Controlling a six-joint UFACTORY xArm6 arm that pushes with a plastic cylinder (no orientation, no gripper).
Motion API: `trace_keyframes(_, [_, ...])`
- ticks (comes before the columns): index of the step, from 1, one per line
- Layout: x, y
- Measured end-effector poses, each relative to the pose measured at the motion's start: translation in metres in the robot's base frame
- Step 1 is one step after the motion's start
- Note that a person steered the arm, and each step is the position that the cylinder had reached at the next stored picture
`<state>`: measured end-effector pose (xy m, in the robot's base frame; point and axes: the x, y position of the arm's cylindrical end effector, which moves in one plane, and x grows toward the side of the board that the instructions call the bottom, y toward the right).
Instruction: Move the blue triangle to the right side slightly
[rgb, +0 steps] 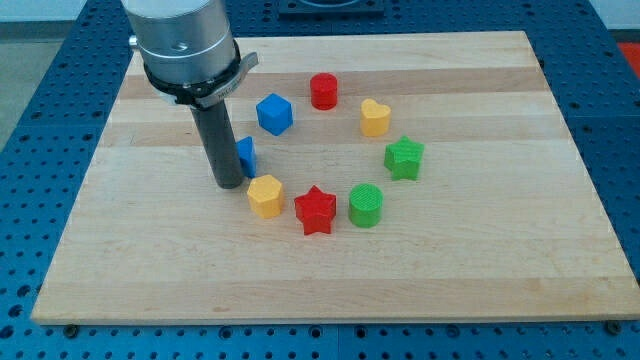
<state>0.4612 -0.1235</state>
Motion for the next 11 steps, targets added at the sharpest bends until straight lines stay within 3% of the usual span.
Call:
trace_keyframes(3, [-0.006, -0.032])
trace_keyframes(8, [-0.020, -0.010])
trace_keyframes(11, [-0.111, -0.018])
